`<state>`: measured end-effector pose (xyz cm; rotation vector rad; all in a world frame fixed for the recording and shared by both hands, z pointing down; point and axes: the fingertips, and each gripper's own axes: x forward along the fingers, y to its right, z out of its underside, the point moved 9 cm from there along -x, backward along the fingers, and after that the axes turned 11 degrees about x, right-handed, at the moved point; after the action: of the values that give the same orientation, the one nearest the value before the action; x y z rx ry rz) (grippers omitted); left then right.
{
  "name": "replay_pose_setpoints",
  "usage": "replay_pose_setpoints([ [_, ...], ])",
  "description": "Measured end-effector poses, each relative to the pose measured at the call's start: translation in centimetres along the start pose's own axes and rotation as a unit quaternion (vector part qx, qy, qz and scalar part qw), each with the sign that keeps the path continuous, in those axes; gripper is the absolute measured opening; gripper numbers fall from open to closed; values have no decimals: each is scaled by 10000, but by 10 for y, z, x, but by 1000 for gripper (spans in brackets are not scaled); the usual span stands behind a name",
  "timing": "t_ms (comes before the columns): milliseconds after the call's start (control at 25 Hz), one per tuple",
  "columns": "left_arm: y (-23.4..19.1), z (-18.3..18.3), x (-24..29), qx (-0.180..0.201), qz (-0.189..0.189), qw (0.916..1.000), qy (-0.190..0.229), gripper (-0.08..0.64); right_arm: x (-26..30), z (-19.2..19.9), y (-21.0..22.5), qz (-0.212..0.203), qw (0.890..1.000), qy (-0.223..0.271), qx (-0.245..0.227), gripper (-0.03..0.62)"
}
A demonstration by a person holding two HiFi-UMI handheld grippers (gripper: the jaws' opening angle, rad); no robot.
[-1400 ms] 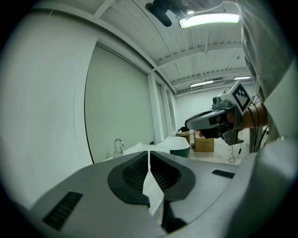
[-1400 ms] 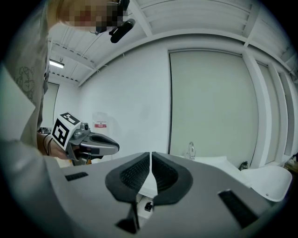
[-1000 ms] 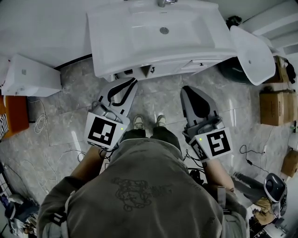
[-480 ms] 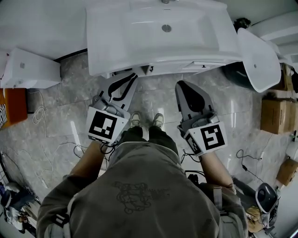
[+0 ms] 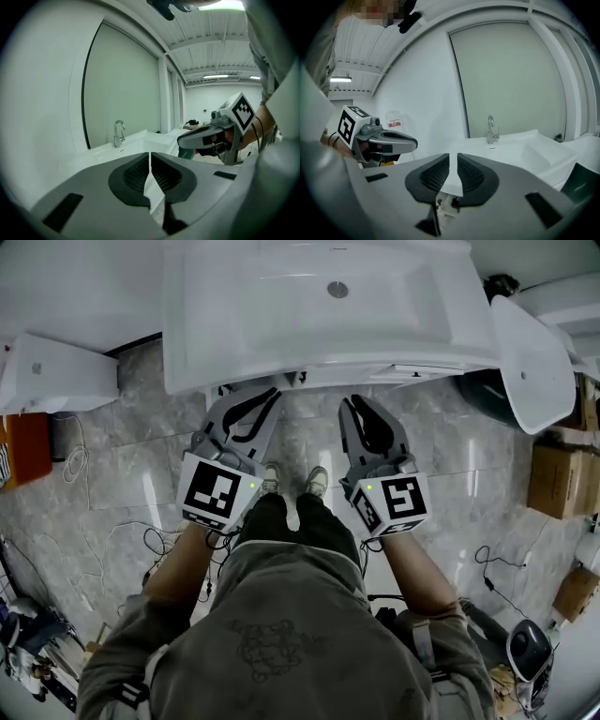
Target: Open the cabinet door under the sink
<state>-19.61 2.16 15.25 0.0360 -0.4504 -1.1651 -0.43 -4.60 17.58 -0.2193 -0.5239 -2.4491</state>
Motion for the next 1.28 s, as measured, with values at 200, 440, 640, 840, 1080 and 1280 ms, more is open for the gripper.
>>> replay_pose_setpoints([
  [200,6,34,26,-41,-91,9999,-87,26,28,37,21,-65,9996,-272,38,106],
  [440,11,90,53,-96,-142,9994,-303,26,63,82,40,-15,9989,-470,65,106],
  [640,15,125,73,-204,-78,9987,-456,26,94,123,56,39,9976,-681,82,106],
  [840,18,160,94,-259,-34,9978,-615,26,126,168,73,148,9956,-917,158,106],
  [1080,25,208,118,-538,-76,9955,-775,26,158,213,99,236,9914,-1247,317,106],
  [1280,28,241,131,-526,-48,9950,-847,26,187,252,115,232,9891,-1425,305,112],
])
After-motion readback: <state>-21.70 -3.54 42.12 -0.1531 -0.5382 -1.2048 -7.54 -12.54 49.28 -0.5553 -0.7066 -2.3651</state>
